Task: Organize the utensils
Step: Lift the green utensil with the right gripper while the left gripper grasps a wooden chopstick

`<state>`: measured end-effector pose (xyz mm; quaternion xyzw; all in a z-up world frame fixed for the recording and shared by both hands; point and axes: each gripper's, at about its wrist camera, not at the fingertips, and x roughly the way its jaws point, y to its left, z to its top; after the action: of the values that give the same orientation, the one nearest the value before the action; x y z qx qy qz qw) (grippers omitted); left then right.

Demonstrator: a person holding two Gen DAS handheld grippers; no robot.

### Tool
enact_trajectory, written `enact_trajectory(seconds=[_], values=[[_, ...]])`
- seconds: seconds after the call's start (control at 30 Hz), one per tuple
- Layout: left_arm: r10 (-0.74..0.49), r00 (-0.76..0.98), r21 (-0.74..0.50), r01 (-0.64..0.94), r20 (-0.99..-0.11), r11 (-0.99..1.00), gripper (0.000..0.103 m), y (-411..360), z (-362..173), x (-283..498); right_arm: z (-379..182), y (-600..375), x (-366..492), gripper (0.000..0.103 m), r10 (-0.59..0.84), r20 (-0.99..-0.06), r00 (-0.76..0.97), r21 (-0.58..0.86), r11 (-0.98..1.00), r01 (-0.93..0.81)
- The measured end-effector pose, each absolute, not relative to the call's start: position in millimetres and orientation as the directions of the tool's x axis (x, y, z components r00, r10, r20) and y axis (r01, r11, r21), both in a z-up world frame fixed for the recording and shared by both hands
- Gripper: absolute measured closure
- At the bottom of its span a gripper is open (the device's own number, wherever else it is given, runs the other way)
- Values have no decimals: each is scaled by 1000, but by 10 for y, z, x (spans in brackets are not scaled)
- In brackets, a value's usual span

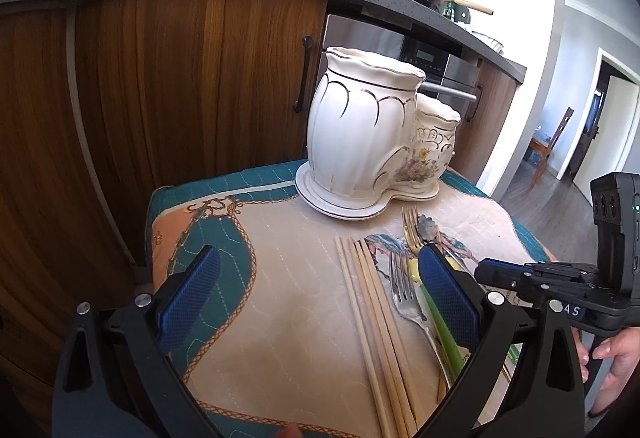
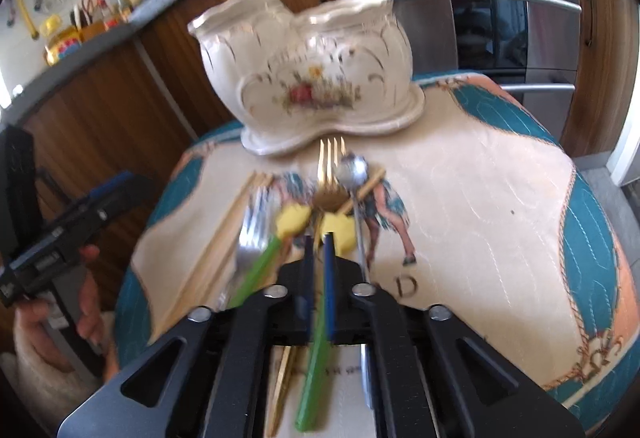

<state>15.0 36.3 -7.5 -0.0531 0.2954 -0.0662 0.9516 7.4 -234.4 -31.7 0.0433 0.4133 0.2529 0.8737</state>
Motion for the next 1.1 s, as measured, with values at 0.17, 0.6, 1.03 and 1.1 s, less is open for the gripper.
enact_trajectory(seconds=[0.17,0.6,1.03,1.1], values=[[-96,812,-43,87,-575,995,6,242,-6,127,-325,-2261,-8,78,393,-747,536,153,887,-437],[-112,773,-63,92,-625,994,6,305,-135,164,-464,-2061,67,89,325,-800,504,56,878,-476],[-126,680,0,182,-722,983,6,122,-396,207,-317,-2314,-7,92,494,-634,595,199,848,-492],[-95,670,28,171,-737,985,6,108,-443,217,-314,-2333,-26,92,500,-623,602,198,845,-497]])
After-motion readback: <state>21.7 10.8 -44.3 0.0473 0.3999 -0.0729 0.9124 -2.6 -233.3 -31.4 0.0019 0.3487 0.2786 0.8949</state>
